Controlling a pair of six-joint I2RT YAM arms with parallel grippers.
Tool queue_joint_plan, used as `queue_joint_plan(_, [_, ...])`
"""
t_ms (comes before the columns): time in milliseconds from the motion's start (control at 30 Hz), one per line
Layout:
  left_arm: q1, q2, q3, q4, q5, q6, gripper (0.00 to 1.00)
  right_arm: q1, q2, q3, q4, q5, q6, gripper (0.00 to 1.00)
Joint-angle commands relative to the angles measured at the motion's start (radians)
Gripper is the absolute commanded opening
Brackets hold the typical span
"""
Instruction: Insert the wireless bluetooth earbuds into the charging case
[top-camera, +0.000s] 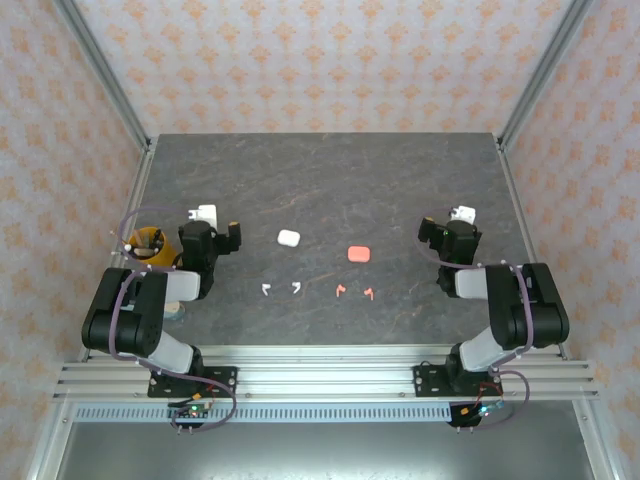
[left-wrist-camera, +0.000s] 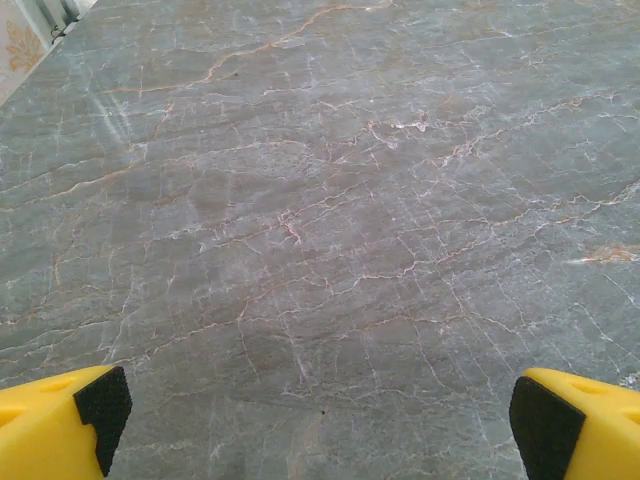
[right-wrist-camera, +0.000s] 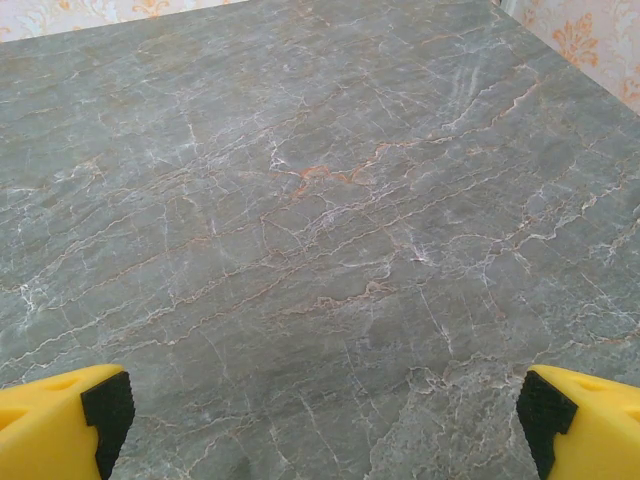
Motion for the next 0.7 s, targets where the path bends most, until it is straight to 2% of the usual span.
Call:
queue_joint_plan(0, [-0.003, -0.008, 0.02, 0.029, -0.019, -0.004, 1.0, -0.006, -0.014, 0.018, 0.008, -0.007, -0.01, 1.0])
queue_joint_plan(667, [0.002, -0.006, 0.026, 0.019, -0.012, -0.008, 1.0, -0.008, -0.004, 0.029, -0.005, -0.01, -0.003, 1.0])
